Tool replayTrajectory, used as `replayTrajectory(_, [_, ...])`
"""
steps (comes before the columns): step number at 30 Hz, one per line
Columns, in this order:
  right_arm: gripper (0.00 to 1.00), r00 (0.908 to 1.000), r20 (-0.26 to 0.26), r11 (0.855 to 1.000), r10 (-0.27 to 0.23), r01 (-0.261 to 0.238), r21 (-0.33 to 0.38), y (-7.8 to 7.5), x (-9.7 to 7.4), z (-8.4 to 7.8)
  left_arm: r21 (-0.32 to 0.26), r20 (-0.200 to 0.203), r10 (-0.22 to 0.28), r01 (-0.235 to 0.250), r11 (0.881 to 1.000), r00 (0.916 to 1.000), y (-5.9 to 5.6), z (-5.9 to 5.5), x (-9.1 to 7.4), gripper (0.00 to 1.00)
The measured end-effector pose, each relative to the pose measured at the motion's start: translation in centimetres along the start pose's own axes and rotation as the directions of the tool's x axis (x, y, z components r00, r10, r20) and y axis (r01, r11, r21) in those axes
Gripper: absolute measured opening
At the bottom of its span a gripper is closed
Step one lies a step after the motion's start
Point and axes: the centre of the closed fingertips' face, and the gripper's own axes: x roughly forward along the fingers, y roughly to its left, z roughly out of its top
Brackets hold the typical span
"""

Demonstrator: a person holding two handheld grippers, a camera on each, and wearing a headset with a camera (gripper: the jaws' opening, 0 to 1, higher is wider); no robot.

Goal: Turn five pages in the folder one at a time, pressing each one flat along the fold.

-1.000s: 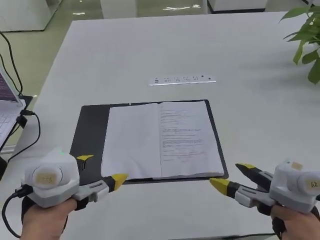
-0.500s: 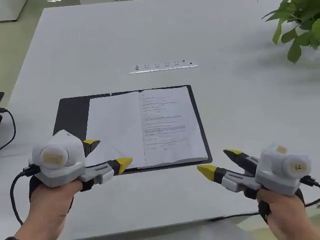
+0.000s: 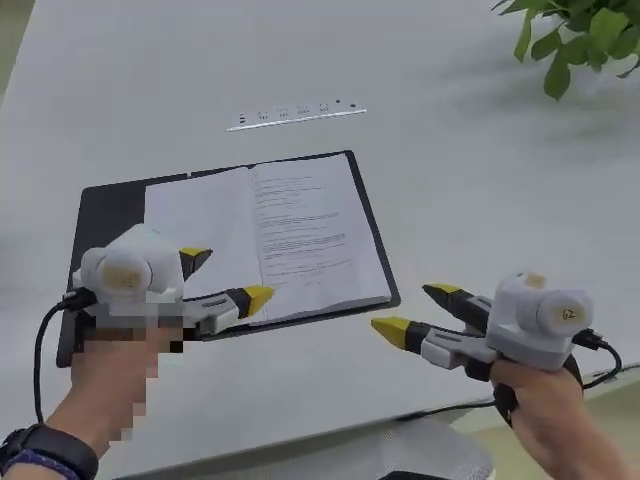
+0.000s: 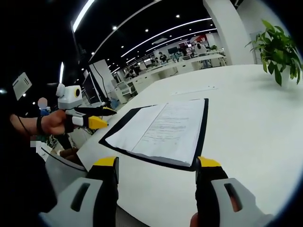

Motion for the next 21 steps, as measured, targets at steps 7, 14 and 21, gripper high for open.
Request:
replayTrajectory(7, [0.65,0.9999,0.003,1.000,-0.013,0.013,0.023,-0.8,-0.5,-0.5,0.052,-0.031,-0.068,0.070,0.996,0.9972,-2.5,0.6,3.3,0.61])
replayTrajectory(14, [0.65,0.9999,0.002,1.000,-0.013,0.013,0.024,-1.1,-0.7,-0.6,0.080,-0.058,-0.121,0.126,0.989,0.9909,-4.4,0.8,6.1,0.61])
replayTrajectory(21, [0.65,0.9999,-0.007,1.000,-0.011,0.012,0.029,-1.3,-0.7,-0.8,0.120,-0.113,-0.144,0.157,0.980,0.9831,-5.7,0.1,9.5,0.60])
